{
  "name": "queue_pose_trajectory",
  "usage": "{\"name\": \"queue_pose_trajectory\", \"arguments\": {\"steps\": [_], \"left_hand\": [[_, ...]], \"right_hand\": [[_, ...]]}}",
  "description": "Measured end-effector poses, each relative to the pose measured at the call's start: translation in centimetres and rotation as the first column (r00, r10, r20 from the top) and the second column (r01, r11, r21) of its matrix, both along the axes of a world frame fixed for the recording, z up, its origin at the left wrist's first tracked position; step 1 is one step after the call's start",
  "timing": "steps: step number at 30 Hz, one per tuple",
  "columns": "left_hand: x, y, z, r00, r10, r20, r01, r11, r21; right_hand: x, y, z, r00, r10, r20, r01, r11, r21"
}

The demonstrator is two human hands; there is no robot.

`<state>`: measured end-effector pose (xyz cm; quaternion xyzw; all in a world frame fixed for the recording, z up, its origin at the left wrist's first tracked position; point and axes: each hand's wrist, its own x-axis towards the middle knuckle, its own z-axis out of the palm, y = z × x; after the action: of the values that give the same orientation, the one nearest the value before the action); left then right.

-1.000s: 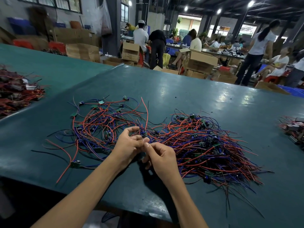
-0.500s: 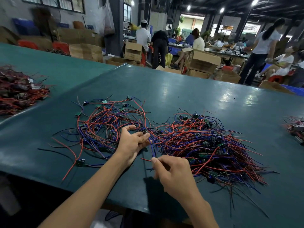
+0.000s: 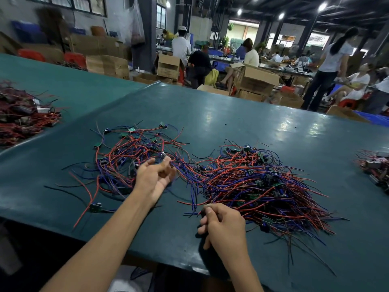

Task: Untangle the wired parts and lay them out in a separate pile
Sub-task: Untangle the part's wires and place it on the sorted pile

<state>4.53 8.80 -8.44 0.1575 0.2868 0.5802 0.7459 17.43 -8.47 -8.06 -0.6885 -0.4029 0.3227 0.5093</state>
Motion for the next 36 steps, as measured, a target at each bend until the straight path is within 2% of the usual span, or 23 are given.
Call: {"name": "queue_pose_trajectory", "arguments": {"steps": [1, 5, 8, 12, 16, 21, 26, 31, 36], "left_hand": [[-0.4, 0.2, 0.1, 1.000, 0.001, 0.001, -0.001, 1.000, 0.011], [-0.5, -0.8, 0.4, 0.978, -0.118, -0.170, 0.142, 0.981, 0.135], [-0.2, -1.7, 1.1, 0.966, -0.199, -0.165, 0.228, 0.956, 0.184], [-0.2, -2.4, 1.6, 0.953, -0.267, -0.146, 0.295, 0.927, 0.230], [-0.4, -2.8, 1.7, 0.948, -0.304, -0.097, 0.319, 0.911, 0.262], [-0.6, -3.0, 1.8, 0.951, -0.308, 0.034, 0.295, 0.934, 0.203], [-0.3, -2.8, 1.6, 0.974, -0.222, -0.049, 0.227, 0.947, 0.229], [-0.2, -3.0, 1.3, 0.966, -0.249, -0.064, 0.257, 0.927, 0.273], [-0.2, -3.1, 1.5, 0.962, -0.257, -0.089, 0.271, 0.912, 0.307]], "right_hand": [[0.0, -0.1, 0.0, 1.000, -0.004, 0.016, 0.004, 1.000, 0.014], [-0.1, -0.2, -0.2, 1.000, -0.027, 0.009, 0.026, 0.996, 0.083], [0.0, -0.1, -0.3, 0.998, -0.026, -0.050, 0.032, 0.992, 0.124], [0.3, -0.4, -0.4, 0.977, 0.026, -0.211, 0.011, 0.985, 0.172], [0.5, -0.5, -0.4, 0.965, 0.084, -0.247, -0.036, 0.980, 0.196], [0.7, -0.3, -0.9, 0.965, 0.090, -0.247, -0.035, 0.975, 0.218], [0.8, -0.3, -1.1, 0.956, 0.066, -0.286, 0.012, 0.965, 0.263], [1.0, -0.2, -1.1, 0.944, 0.040, -0.328, 0.059, 0.957, 0.285], [1.1, -0.1, -1.2, 0.950, 0.045, -0.308, 0.046, 0.959, 0.280]]}}
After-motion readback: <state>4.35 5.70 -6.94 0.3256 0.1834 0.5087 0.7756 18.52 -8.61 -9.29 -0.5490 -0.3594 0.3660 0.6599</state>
